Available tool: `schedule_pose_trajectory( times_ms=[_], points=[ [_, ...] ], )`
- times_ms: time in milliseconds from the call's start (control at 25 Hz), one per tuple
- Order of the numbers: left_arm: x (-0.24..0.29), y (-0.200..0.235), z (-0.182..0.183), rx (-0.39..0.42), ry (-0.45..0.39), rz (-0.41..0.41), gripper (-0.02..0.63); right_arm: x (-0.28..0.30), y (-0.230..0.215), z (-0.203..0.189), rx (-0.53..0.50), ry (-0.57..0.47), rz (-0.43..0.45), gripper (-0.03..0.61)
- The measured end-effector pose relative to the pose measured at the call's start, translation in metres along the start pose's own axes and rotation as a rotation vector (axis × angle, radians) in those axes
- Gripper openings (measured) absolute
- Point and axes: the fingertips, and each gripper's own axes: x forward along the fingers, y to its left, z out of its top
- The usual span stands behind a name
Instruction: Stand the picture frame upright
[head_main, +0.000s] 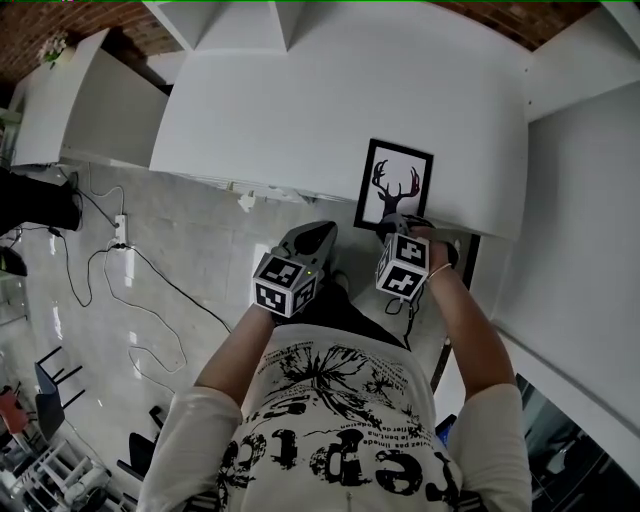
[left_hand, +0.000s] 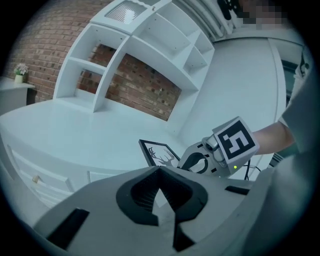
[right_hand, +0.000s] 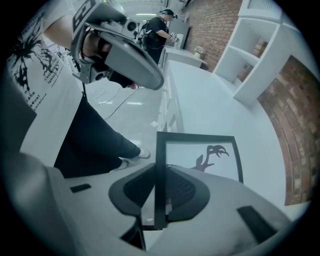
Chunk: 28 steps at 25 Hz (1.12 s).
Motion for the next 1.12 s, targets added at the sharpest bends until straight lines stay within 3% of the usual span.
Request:
schedule_pose_trajectory(
  times_ms=[360,480,640,920,1040,1120],
  points=[
    [0.019,-0.001,-0.018,-0.190,0.032,-0.066,0.015,-0.007,0.027,0.001,-0.015,-0.009,-0.002,0.074],
    [0.028,-0.002,-0.017,-0.301,0.034,-0.108,0.121,-0.015,0.033,0.006,-0.018,-0.006,0.004,0.074],
    [0.051,0.004,-0.023,-0.408,0.055,-0.138,0.190,-0.016,0.038,0.005,-0.031,-0.011,0.004,0.074],
    [0.073,-0.007,-0.024,-0.509,0.086,-0.284,0.190,-0.020,0.046,0.003,-0.056,-0.009,-0.004,0.074],
    [0.082,-0.012,-0.034,-0.589,0.105,-0.341,0.189,-0.020,0.047,0.002,-0.065,-0.008,-0.008,0.074],
    [0.089,-0.009,-0.037,-0.642,0.104,-0.336,0.144,-0.020,0.050,0.000,-0.069,-0.007,0.000,0.075]
  ],
)
